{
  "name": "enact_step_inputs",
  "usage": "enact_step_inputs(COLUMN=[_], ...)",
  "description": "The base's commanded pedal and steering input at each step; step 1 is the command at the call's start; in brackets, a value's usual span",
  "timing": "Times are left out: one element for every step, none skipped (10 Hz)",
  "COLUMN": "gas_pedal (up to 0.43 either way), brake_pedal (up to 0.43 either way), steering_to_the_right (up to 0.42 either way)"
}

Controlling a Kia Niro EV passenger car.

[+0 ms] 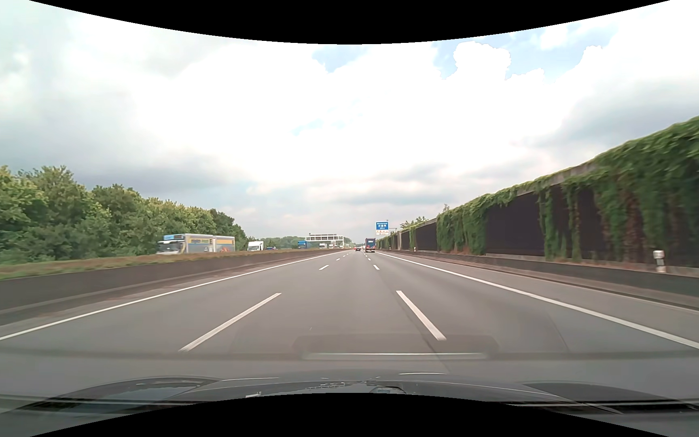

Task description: Follow the waypoints while adhering to traffic rules and regulations

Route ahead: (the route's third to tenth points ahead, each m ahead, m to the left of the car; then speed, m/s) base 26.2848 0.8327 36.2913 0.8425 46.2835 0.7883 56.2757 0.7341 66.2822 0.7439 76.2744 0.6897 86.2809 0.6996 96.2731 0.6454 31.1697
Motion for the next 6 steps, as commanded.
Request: enact_step_inputs(gas_pedal=[0.260, 0.260, 0.260, 0.260, 0.260, 0.260], brake_pedal=[0.000, 0.000, 0.000, 0.000, 0.000, 0.000], steering_to_the_right=[-0.003, -0.003, -0.003, -0.002, -0.002, -0.002])
